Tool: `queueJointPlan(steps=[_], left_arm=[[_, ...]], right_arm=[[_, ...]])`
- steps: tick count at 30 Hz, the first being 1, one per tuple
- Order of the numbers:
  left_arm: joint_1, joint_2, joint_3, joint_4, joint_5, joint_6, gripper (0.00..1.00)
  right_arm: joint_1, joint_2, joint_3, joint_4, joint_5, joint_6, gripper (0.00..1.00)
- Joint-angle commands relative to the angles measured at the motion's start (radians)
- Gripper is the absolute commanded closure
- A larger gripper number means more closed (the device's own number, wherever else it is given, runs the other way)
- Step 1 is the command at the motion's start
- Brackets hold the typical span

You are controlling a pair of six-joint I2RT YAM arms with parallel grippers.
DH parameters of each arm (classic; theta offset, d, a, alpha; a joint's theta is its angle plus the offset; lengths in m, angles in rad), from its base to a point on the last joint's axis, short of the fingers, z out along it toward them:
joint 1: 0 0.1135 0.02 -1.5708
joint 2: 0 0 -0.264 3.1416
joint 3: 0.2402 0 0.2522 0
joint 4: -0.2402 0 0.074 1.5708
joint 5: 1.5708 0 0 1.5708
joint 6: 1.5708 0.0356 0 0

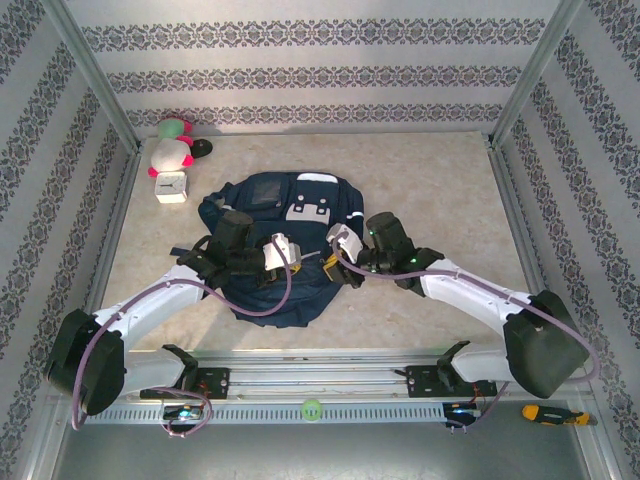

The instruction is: Pack the student bag

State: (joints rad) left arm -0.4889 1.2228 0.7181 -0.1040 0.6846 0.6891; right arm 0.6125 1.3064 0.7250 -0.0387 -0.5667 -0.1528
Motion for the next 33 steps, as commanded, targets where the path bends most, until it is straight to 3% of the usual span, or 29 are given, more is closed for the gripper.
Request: queueJointPlan(steps=[1, 4, 11, 19, 20, 21, 23, 24, 28, 33], left_arm=[[0.008, -0.023, 0.001, 0.010, 0.077, 0.026, 1.00], [0.009, -0.023, 0.002, -0.008, 0.078, 0.043, 1.00], [0.008, -0.022, 0.007, -0.041, 0.149, 0.080, 1.00], [0.007, -0.039, 0.004, -0.063, 0.144, 0.085, 1.00], [0.009, -0.040, 0.002, -0.045, 0.126, 0.058, 0.96], [0.009, -0.044, 0.000, -0.016, 0.098, 0.006, 0.84], [0.009, -0.060, -0.003, 0.052, 0.025, -0.140, 0.51], [0.008, -0.073, 0.000, 0.087, -0.040, -0.254, 0.39], [0.014, -0.123, 0.110, 0.010, -0.301, -0.640, 0.30], [0.030, -0.170, 0.229, -0.180, -0.579, -0.874, 0.22]], right_arm=[[-0.013, 0.001, 0.034, 0.026, -0.023, -0.016, 0.97], [-0.056, -0.006, 0.027, 0.023, -0.002, 0.026, 1.00], [-0.123, 0.096, 0.109, -0.034, 0.232, 0.146, 1.00], [-0.139, 0.137, 0.150, -0.021, 0.250, 0.196, 1.00], [-0.140, 0.127, 0.147, -0.022, 0.231, 0.195, 1.00], [-0.140, 0.111, 0.146, -0.031, 0.213, 0.198, 1.00], [-0.142, 0.072, 0.146, -0.057, 0.194, 0.228, 0.76], [-0.145, 0.051, 0.153, -0.082, 0.199, 0.250, 0.57], [-0.133, -0.022, 0.227, -0.215, 0.337, 0.293, 0.37], [-0.084, 0.008, 0.412, -0.401, 0.448, 0.334, 0.31]])
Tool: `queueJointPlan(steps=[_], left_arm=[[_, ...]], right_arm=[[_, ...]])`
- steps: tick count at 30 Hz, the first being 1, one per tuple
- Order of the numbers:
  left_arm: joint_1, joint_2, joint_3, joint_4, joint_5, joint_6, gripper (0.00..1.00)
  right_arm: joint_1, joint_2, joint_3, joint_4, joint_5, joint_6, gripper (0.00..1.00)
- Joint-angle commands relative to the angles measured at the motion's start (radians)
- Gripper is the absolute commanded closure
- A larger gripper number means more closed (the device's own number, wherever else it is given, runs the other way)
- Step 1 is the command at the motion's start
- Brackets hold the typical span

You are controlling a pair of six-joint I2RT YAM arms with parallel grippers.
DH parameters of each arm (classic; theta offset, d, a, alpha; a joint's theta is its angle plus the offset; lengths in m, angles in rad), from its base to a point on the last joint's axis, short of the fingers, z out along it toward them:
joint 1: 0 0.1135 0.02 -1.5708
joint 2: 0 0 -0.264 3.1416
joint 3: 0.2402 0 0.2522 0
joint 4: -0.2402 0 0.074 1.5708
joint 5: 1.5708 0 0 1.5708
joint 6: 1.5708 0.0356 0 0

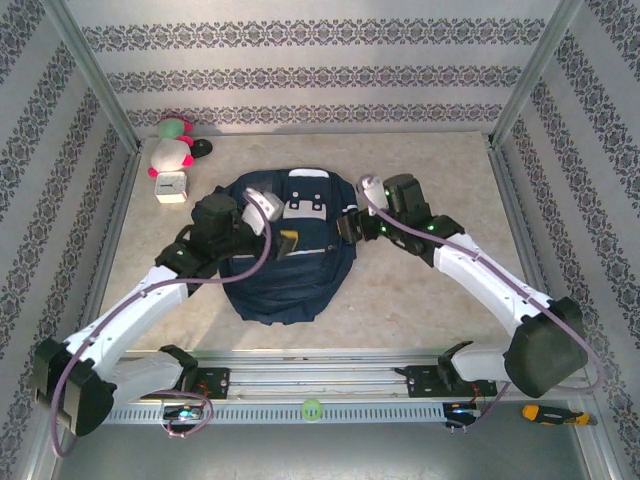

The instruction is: Pack the student bag

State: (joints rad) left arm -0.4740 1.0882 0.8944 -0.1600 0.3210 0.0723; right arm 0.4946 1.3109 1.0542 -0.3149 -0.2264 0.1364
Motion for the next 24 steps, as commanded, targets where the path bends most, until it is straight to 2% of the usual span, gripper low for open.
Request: queueJointPlan(steps=[1, 3, 7, 10, 15, 19, 21, 24], left_arm=[[0.027, -0.041, 0.066, -0.176, -0.257, -0.291, 0.22], [0.050, -0.042, 0.087, -0.280, -0.329, -0.382, 0.21], [0.115, -0.053, 0.071, -0.421, -0.350, -0.543, 0.18], [0.154, -0.058, 0.016, -0.446, -0.333, -0.626, 0.19], [0.161, -0.028, -0.132, -0.365, -0.351, -0.642, 0.21], [0.161, 0.055, -0.273, -0.235, -0.344, -0.658, 0.33], [0.160, 0.105, -0.316, -0.163, -0.319, -0.657, 0.46], [0.149, 0.181, -0.354, -0.078, -0.315, -0.666, 0.59]], right_arm=[[0.059, 0.021, 0.110, -0.151, 0.131, 0.053, 0.30], [0.110, 0.056, 0.148, -0.196, 0.173, 0.076, 0.28], [0.194, 0.123, 0.172, -0.250, 0.214, 0.157, 0.22], [0.231, 0.156, 0.132, -0.223, 0.203, 0.202, 0.22], [0.260, 0.234, 0.027, -0.160, 0.265, 0.240, 0.23], [0.254, 0.347, -0.049, -0.090, 0.308, 0.291, 0.26], [0.247, 0.391, -0.086, -0.030, 0.306, 0.320, 0.28], [0.221, 0.426, -0.137, 0.061, 0.285, 0.374, 0.31]])
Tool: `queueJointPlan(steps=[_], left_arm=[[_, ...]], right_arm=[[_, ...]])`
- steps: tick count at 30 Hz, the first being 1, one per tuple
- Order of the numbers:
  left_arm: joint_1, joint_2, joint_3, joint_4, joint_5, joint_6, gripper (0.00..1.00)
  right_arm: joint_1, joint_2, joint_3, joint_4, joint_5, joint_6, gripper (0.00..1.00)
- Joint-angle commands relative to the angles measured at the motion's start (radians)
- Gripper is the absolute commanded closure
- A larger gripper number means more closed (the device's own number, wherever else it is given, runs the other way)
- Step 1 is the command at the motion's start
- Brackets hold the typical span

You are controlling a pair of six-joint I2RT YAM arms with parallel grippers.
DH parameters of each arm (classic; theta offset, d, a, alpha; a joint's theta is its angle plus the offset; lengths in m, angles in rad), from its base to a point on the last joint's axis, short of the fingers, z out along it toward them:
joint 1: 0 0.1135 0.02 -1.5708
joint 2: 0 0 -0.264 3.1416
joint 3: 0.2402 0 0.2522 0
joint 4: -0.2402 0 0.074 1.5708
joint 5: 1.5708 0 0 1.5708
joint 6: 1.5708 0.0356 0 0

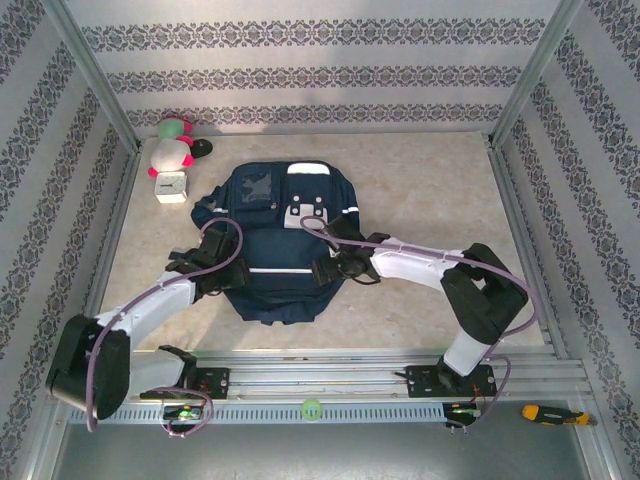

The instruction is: Pack the student bag

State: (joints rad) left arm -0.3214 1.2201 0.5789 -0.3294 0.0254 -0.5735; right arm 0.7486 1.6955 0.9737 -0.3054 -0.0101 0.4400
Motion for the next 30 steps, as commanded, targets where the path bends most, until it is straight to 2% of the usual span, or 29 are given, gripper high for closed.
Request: queueJointPlan(steps=[1, 4, 8, 13, 18, 22, 25, 30], left_arm=[[-0.011, 0.072, -0.041, 0.112, -0.017, -0.021, 0.62], [-0.051, 0.130, -0.016, 0.143, -0.016, -0.022, 0.70], [-0.130, 0.195, 0.037, 0.210, -0.017, -0.051, 0.70], [-0.240, 0.341, 0.161, 0.312, -0.037, -0.084, 0.70], [-0.281, 0.476, 0.265, 0.360, -0.036, -0.113, 0.68], [-0.288, 0.513, 0.299, 0.356, -0.045, -0.123, 0.66], [-0.288, 0.495, 0.301, 0.347, -0.065, -0.118, 0.62], [-0.282, 0.368, 0.344, 0.243, -0.157, -0.043, 0.45]], right_arm=[[-0.043, 0.044, -0.070, 0.075, 0.058, 0.084, 0.32], [-0.068, 0.030, -0.097, 0.112, 0.048, 0.097, 0.33], [-0.134, -0.017, -0.128, 0.108, 0.044, 0.098, 0.33], [-0.292, -0.089, -0.184, 0.067, 0.016, 0.053, 0.33], [-0.405, -0.112, -0.195, 0.064, -0.051, 0.010, 0.33], [-0.409, -0.126, -0.188, 0.060, -0.058, 0.011, 0.34], [-0.410, -0.146, -0.182, 0.055, -0.057, 0.011, 0.33], [-0.415, -0.277, -0.121, -0.039, -0.021, -0.025, 0.30]])
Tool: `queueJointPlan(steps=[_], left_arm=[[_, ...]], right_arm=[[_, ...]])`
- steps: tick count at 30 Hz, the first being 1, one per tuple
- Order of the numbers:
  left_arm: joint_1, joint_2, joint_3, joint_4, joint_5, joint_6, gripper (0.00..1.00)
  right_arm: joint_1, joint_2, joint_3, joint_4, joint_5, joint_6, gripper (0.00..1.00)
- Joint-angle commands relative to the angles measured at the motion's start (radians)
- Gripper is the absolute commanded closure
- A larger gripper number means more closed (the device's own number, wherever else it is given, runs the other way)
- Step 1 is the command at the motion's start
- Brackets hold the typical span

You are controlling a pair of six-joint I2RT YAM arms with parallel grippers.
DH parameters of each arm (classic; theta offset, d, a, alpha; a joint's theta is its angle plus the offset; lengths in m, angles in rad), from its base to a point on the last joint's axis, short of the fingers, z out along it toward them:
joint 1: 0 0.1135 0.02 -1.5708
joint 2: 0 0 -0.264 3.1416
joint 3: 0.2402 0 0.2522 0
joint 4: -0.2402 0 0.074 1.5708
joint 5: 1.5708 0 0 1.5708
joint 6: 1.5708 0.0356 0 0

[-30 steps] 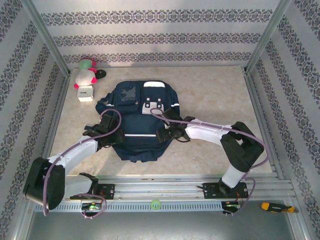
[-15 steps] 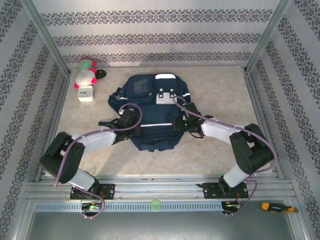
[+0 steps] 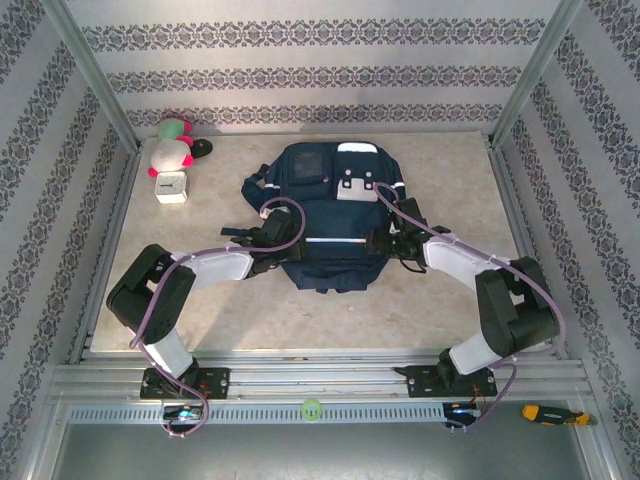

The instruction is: Pack the student bag

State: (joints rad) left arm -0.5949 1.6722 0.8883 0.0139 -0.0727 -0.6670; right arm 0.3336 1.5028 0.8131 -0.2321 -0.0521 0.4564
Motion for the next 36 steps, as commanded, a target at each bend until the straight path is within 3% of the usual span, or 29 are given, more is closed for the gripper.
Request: queueJointPlan(steps=[1, 3, 5, 6, 11, 13, 15, 16, 22, 30, 36], left_arm=[[-0.005, -0.131, 0.044, -0.120, -0.091, 0.072, 0.40], [0.005, -0.233, 0.042, -0.122, -0.151, 0.135, 0.27], [0.019, -0.348, 0.027, -0.107, -0.251, 0.233, 0.01], [0.024, -0.399, 0.014, -0.089, -0.301, 0.280, 0.01], [0.045, -0.605, -0.151, 0.170, -0.523, 0.588, 0.01], [0.050, -0.626, -0.187, 0.243, -0.546, 0.640, 0.01], [0.105, -0.711, -0.399, 0.585, -0.602, 0.853, 0.01], [0.121, -0.714, -0.436, 0.636, -0.610, 0.876, 0.01], [0.189, -0.613, -0.657, 0.939, -0.648, 0.856, 0.01], [0.214, -0.227, -0.759, 1.411, -0.584, 0.932, 0.00], [0.238, -0.038, -0.651, 1.413, -0.534, 0.967, 0.01]], right_arm=[[-0.008, -0.125, 0.054, -0.137, 0.041, -0.061, 0.29], [-0.037, -0.209, 0.081, -0.180, 0.068, -0.100, 0.27], [-0.076, -0.308, 0.099, -0.198, 0.093, -0.162, 0.19], [-0.095, -0.354, 0.099, -0.193, 0.108, -0.187, 0.02], [-0.167, -0.538, 0.048, -0.093, 0.170, -0.296, 0.02], [-0.185, -0.583, 0.018, -0.047, 0.183, -0.327, 0.02], [-0.230, -0.711, -0.130, 0.132, 0.235, -0.416, 0.02], [-0.237, -0.728, -0.173, 0.185, 0.234, -0.442, 0.02], [-0.278, -0.718, -0.400, 0.444, 0.222, -0.485, 0.02], [-0.312, -0.565, -0.568, 0.666, 0.187, -0.456, 0.02], [-0.319, -0.494, -0.578, 0.731, 0.167, -0.467, 0.02]])
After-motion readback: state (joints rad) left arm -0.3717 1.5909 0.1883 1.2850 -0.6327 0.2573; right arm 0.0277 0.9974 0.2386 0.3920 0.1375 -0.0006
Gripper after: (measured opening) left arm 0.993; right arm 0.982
